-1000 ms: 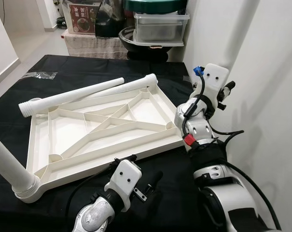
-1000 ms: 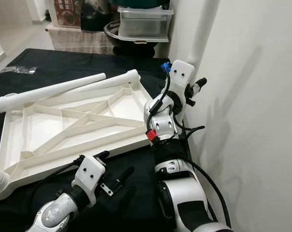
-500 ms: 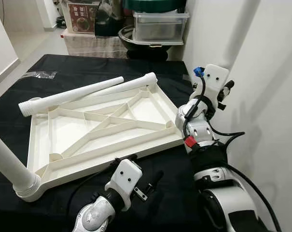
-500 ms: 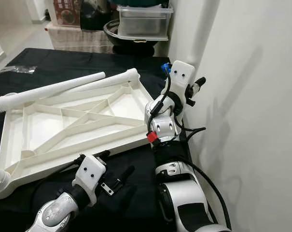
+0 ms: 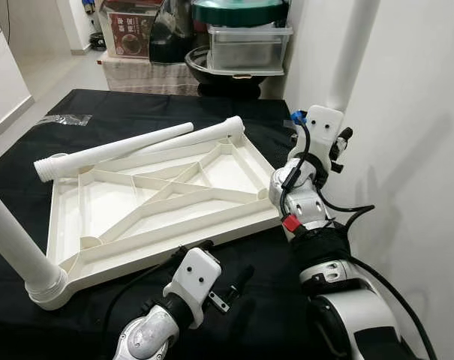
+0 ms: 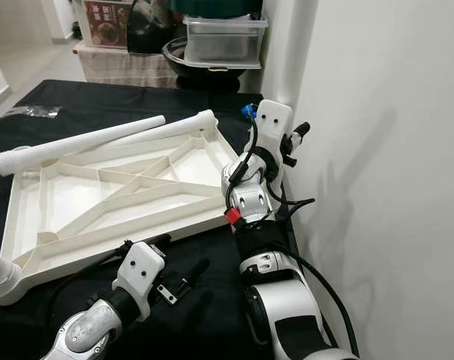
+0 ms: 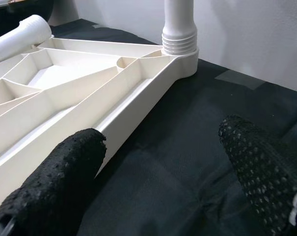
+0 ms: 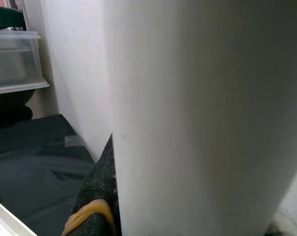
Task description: Building children table
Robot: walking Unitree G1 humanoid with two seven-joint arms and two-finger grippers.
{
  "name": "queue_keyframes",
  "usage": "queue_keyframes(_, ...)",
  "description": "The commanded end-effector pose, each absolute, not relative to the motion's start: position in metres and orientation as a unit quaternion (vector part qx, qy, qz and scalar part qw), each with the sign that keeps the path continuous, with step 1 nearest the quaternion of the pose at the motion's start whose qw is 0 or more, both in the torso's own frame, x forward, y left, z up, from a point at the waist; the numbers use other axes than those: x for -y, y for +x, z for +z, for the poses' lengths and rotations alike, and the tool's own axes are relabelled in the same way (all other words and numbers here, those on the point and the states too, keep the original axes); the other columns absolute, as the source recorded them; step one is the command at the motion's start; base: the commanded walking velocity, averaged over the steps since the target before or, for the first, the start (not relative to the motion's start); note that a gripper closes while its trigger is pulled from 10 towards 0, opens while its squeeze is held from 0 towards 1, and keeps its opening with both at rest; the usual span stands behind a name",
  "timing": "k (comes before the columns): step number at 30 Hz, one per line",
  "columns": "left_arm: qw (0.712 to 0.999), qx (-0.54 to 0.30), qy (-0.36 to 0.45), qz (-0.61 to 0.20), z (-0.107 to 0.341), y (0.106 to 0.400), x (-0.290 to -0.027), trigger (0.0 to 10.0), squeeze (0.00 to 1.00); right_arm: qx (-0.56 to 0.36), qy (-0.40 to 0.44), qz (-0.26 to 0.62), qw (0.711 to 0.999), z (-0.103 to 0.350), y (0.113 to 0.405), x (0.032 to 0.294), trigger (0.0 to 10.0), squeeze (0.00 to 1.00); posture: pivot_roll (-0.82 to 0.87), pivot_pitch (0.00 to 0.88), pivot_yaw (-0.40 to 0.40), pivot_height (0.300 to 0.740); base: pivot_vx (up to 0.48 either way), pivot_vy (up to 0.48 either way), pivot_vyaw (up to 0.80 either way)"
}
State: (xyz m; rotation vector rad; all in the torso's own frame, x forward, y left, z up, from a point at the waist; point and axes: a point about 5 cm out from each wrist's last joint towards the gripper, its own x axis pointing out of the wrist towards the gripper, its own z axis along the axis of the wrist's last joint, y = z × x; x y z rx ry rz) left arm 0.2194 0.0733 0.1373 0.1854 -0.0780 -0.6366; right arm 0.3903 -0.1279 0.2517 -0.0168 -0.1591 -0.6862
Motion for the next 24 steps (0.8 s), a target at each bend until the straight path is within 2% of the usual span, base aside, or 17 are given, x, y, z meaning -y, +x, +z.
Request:
queue_keyframes(1, 0.944, 0.028, 0.091, -0.316, 0.132, 0.218, -0.071, 10.0, 0.0, 0.028, -0.016, -0.336, 0.941, 0.235, 0.395, 0.134, 10.0, 0.0, 0.04, 0.095, -0.063, 0.74, 0.0, 0.0, 0.0)
queue_keyframes(11, 0.944, 0.028, 0.09, -0.317, 0.132, 0.217, -0.07, 10.0, 0.0, -0.011, -0.005, -0.335, 0.942, 0.237, 0.406, 0.149, 10.0, 0.0, 0.04, 0.098, -0.07, 0.74, 0.0, 0.0, 0.0)
queue_keyframes(17, 0.944, 0.028, 0.09, -0.317, 0.132, 0.216, -0.07, 10.0, 0.0, -0.028, -0.008, -0.322, 0.946, 0.232, 0.408, 0.151, 10.0, 0.0, 0.05, 0.096, -0.068, 0.74, 0.0, 0.0, 0.0)
queue_keyframes(21, 0.944, 0.027, 0.09, -0.316, 0.132, 0.217, -0.071, 10.0, 0.0, -0.071, -0.023, -0.272, 0.96, 0.217, 0.41, 0.146, 10.0, 0.0, 0.04, 0.09, -0.067, 0.74, 0.0, 0.0, 0.0)
queue_keyframes(24, 0.944, 0.028, 0.092, -0.317, 0.132, 0.217, -0.07, 10.0, 0.0, -0.085, -0.023, -0.281, 0.956, 0.21, 0.409, 0.149, 10.0, 0.0, 0.04, 0.085, -0.065, 0.74, 0.0, 0.0, 0.0)
